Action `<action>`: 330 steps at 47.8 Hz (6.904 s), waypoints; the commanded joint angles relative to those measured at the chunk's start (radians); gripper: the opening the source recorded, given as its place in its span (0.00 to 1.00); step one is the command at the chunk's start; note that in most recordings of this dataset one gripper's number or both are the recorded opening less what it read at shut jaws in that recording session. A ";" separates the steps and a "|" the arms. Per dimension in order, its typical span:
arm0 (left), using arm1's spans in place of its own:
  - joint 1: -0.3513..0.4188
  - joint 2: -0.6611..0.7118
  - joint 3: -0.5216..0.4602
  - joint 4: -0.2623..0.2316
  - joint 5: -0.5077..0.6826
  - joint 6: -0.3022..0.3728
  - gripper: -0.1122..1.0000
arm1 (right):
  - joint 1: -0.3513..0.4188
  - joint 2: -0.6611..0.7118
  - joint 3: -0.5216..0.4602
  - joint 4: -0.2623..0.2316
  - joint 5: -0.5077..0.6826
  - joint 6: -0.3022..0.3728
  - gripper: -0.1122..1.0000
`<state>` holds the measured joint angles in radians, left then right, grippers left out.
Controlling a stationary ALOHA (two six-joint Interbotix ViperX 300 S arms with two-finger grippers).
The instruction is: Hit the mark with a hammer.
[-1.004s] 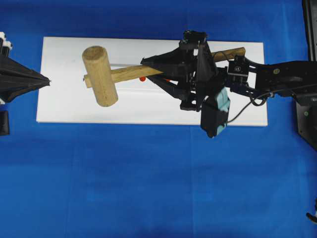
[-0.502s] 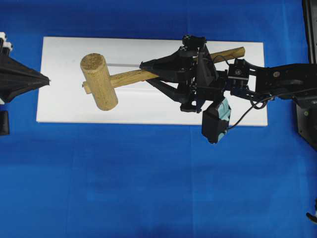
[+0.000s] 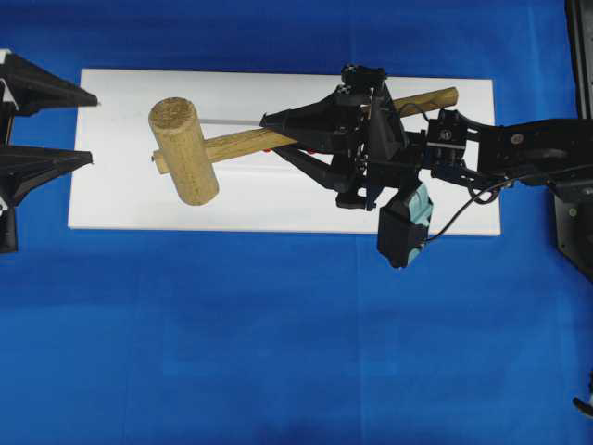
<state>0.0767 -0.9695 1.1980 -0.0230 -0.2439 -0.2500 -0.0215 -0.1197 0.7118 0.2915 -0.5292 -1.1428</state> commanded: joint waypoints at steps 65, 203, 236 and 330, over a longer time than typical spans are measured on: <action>0.020 0.543 -0.241 -0.002 -0.264 -0.117 0.51 | -0.002 -0.025 -0.049 0.000 0.015 0.003 0.18; -0.005 0.505 -0.238 0.003 -0.104 0.414 0.57 | -0.037 0.014 -0.124 0.393 0.408 0.322 0.12; 0.005 0.161 -0.071 0.003 0.025 0.410 0.78 | -0.037 -0.261 0.124 0.457 0.405 0.396 0.12; 0.005 0.029 -0.032 0.003 0.167 0.408 0.77 | -0.097 0.153 -0.038 0.545 0.331 0.414 0.12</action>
<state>0.0782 -0.9434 1.1766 -0.0184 -0.0721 0.1595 -0.1166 0.0138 0.6842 0.8145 -0.1810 -0.7332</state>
